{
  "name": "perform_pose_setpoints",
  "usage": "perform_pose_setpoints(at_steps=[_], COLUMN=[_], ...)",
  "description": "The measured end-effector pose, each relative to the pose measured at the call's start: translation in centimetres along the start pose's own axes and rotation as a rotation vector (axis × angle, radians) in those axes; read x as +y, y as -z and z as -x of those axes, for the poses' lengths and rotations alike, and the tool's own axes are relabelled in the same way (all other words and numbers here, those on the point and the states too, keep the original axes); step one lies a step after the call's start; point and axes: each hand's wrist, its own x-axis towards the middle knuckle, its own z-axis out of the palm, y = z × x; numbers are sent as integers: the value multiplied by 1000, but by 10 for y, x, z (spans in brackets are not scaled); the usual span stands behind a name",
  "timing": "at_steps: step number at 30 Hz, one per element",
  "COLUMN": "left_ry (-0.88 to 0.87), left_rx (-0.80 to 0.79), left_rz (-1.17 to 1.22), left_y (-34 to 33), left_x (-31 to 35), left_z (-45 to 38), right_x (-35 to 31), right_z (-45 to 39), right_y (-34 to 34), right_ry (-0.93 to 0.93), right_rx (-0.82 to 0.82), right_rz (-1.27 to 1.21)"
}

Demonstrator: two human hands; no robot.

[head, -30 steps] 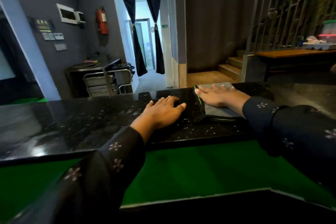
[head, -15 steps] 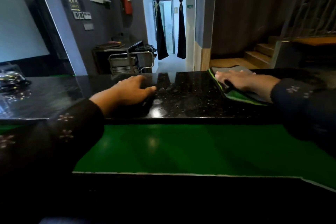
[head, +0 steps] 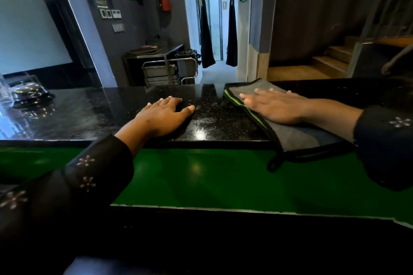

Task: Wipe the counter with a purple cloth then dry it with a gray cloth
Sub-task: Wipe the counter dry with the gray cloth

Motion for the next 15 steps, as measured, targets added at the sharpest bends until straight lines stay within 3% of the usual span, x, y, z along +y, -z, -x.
perform_pose_setpoints(at_steps=[7,15], left_ry=[24,28], left_rx=[5,0], left_rz=[36,37], left_y=[2,4], left_x=[4,3], left_z=[3,1], right_x=[-24,-59], right_z=[-52,-7], right_y=[9,-10], right_ry=[-216,145], right_rx=[31,-27], right_rz=[3,18])
